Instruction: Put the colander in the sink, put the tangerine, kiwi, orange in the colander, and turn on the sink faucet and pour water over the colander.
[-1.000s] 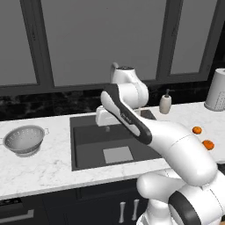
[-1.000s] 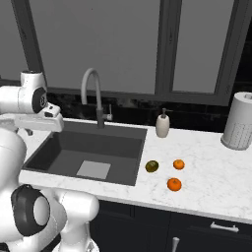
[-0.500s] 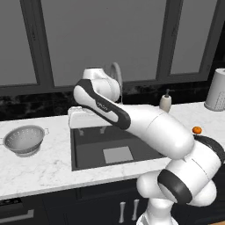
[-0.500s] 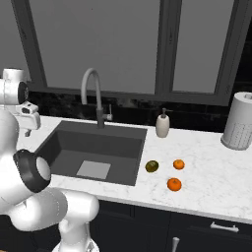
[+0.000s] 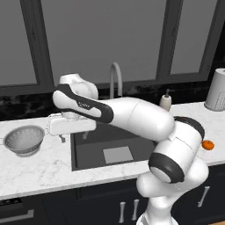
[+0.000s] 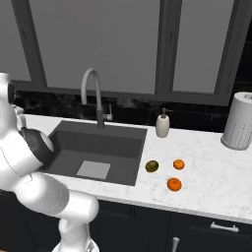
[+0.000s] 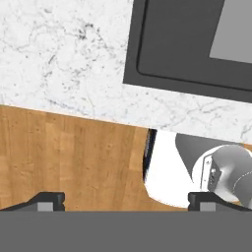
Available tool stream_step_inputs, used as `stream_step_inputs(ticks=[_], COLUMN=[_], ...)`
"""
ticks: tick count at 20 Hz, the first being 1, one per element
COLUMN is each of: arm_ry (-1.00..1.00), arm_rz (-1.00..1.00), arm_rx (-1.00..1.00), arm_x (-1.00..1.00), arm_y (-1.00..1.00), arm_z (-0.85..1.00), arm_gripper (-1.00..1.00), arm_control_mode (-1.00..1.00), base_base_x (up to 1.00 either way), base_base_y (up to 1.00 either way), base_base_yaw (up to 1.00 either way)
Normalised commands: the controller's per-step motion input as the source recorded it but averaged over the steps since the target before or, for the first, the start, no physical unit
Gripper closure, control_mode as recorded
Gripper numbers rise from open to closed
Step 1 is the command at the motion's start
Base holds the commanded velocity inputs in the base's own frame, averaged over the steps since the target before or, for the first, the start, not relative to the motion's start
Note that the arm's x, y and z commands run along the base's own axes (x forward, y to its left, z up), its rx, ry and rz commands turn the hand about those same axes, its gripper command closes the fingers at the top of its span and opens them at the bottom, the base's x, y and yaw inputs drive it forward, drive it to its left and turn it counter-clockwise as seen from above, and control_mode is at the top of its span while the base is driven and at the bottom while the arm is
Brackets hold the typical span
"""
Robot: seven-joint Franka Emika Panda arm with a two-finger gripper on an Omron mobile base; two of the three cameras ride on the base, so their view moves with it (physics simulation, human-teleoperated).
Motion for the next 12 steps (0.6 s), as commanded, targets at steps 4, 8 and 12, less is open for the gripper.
stream_step_inputs(ticks=[4,8,12], arm_ry=[0.0,0.0,0.0], arm_rz=[0.0,0.0,0.0], arm_rx=[0.0,0.0,0.0], arm_x=[0.11,0.31,0.46], arm_y=[0.31,0.29,0.32], arm_z=[-0.21,-0.09,0.0], arm_gripper=[-1.0,-1.0,-1.0], arm_control_mode=[-1.0,-1.0,-1.0], base_base_x=[0.0,0.0,0.0], base_base_y=[0.0,0.0,0.0], base_base_yaw=[0.0,0.0,0.0])
